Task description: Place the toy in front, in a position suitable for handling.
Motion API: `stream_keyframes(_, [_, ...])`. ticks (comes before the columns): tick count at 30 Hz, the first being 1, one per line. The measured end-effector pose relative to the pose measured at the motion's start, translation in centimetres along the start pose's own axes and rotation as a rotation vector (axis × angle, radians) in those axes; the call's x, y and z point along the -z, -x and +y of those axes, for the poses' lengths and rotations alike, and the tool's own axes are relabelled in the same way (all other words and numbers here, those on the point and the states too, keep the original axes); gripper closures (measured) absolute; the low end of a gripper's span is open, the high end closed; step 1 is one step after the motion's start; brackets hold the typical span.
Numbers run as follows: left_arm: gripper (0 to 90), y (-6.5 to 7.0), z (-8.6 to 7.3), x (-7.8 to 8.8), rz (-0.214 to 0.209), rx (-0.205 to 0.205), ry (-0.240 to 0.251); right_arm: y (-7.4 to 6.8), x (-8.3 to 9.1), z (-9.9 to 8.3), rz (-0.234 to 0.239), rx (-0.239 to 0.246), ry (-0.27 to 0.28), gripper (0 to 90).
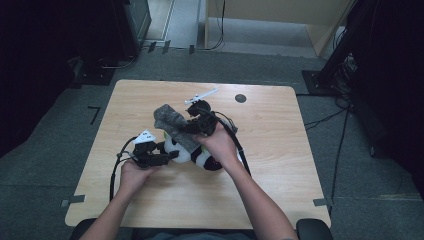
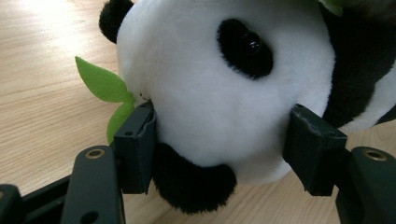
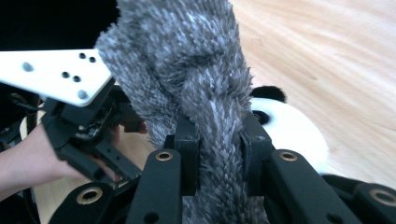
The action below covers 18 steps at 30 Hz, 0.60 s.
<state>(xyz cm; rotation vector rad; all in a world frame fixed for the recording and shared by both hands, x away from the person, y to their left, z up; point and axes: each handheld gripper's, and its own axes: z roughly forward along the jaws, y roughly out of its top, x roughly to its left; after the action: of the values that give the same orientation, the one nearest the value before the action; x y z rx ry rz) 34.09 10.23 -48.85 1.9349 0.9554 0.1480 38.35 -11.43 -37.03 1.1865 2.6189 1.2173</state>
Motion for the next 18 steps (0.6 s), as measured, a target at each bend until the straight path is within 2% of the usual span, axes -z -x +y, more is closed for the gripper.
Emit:
stream_keyframes(5, [33.6, 0.1, 0.0, 0.0, 0.004, 0.0, -0.005, -0.1, -2.5, -0.3, -0.009, -0.009, -0.055, 72.1])
stream_keyframes(7, [34.1, 0.1, 0.0, 0.0, 0.004, -0.003, -0.008, -0.1, -2.9, -0.8, -0.003, 0.011, -0.052, 73.7])
stream_keyframes(10, [35.5, 0.1, 0.0, 0.0, 0.006, 0.001, -0.011, -0.1, -2.6, -1.3, 0.003, 0.034, -0.041, 75.3])
stream_keyframes(18, [36.7, 0.0, 0.1, 0.0, 0.001, 0.029, -0.011, 0.1, -1.0, -3.1, 0.023, 0.086, -0.066, 76.1])
